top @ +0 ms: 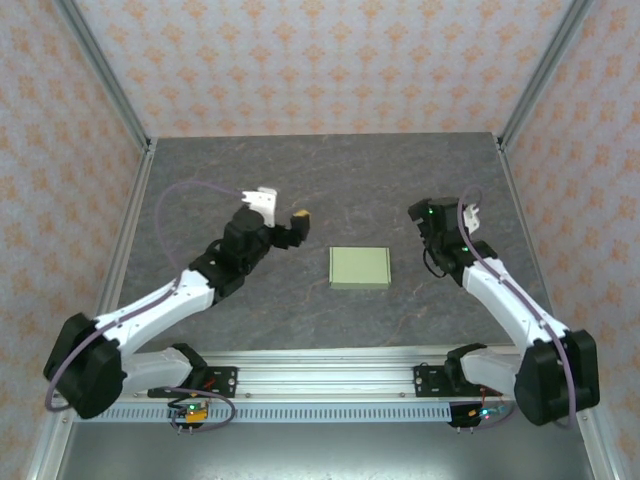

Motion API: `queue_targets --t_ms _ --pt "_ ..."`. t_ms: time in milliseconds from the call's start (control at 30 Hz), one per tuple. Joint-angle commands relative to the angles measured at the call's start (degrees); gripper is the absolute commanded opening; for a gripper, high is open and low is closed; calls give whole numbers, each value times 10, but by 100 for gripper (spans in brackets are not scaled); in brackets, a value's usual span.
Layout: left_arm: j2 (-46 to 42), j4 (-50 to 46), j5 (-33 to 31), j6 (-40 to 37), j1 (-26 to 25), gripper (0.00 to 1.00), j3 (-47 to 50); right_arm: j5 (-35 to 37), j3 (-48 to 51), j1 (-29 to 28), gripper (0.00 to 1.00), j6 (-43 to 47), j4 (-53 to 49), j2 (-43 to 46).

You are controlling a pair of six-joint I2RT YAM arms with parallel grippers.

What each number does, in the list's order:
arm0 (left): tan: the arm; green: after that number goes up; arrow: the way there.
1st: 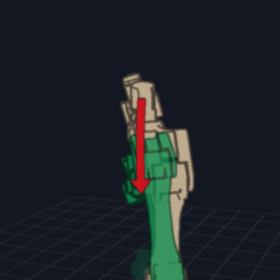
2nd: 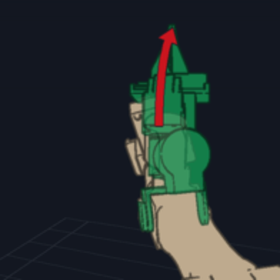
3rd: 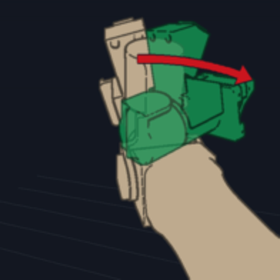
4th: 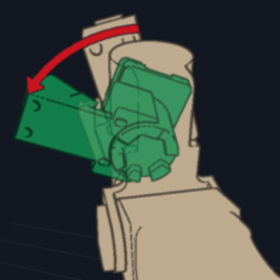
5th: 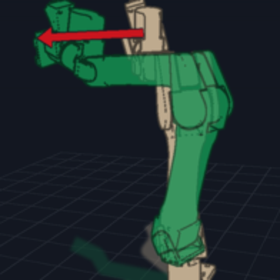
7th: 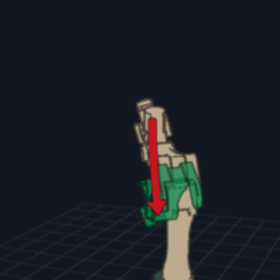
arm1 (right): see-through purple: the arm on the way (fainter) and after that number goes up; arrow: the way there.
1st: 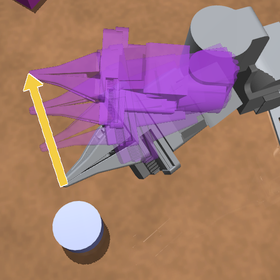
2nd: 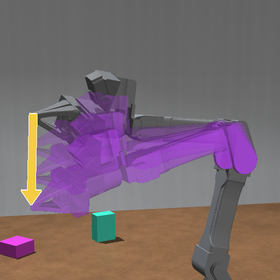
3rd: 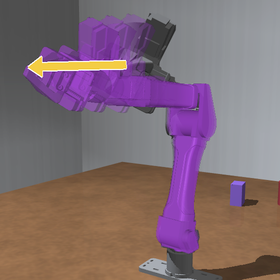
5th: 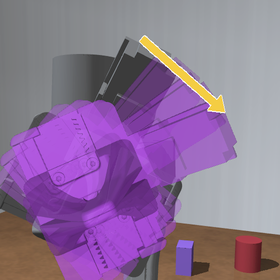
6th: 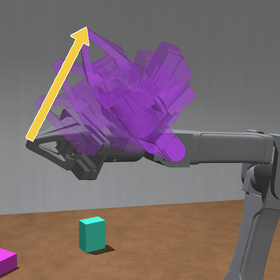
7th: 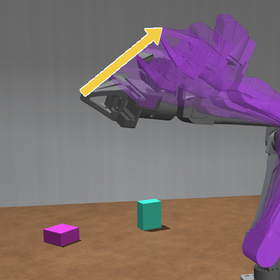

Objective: Fold the paper box

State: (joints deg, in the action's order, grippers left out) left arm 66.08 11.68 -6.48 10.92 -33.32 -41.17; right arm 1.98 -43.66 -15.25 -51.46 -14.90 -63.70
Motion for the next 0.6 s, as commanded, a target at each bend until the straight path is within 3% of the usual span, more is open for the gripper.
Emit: queue_targets --t_ms 0,67,167,233,300,433,567 --pt "-53 -5 -141 -67 21 100 24 86 17 3 99 286 111 84" --pt "-74 1 -184 -102 32 100 38 131 46 3 99 389 159 128" --pt "-105 11 -189 -178 45 100 69 171 61 3 99 520 174 155" --pt "-122 39 -234 -187 49 100 106 181 88 3 99 589 204 160" --pt "-120 65 -213 -178 86 100 142 193 139 4 99 632 269 159" --pt "-49 82 -142 -113 183 100 171 215 223 9 99 609 388 127" --pt "-12 151 -75 -77 250 100 202 167 270 55 99 554 459 59"
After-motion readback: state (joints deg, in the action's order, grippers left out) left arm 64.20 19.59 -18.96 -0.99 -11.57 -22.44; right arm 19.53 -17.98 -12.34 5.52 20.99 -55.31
